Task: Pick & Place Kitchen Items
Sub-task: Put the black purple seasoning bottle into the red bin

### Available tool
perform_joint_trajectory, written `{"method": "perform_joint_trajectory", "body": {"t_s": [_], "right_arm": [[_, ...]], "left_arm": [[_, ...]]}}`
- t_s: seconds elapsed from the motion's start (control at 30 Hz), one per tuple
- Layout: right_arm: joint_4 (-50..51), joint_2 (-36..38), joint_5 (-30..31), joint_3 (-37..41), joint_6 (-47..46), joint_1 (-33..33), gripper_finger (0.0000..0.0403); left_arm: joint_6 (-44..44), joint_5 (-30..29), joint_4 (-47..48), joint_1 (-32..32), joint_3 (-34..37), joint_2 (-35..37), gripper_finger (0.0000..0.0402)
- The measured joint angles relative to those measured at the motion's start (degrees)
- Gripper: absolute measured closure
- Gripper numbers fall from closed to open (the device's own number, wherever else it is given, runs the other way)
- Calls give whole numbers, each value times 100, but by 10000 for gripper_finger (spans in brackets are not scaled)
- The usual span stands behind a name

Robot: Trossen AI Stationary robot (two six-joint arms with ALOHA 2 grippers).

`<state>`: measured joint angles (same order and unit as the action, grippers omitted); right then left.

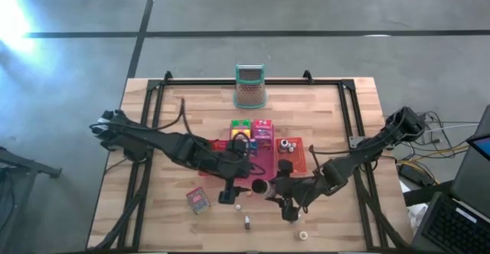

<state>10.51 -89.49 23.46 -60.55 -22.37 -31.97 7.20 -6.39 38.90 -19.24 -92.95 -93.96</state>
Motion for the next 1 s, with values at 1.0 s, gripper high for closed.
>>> {"method": "perform_joint_trajectory", "body": {"t_s": [1.0], "right_arm": [[10,-2,-409,339,-428,87,181]], "left_arm": [[-894,114,-257,41,-530,-1026,80]]}}
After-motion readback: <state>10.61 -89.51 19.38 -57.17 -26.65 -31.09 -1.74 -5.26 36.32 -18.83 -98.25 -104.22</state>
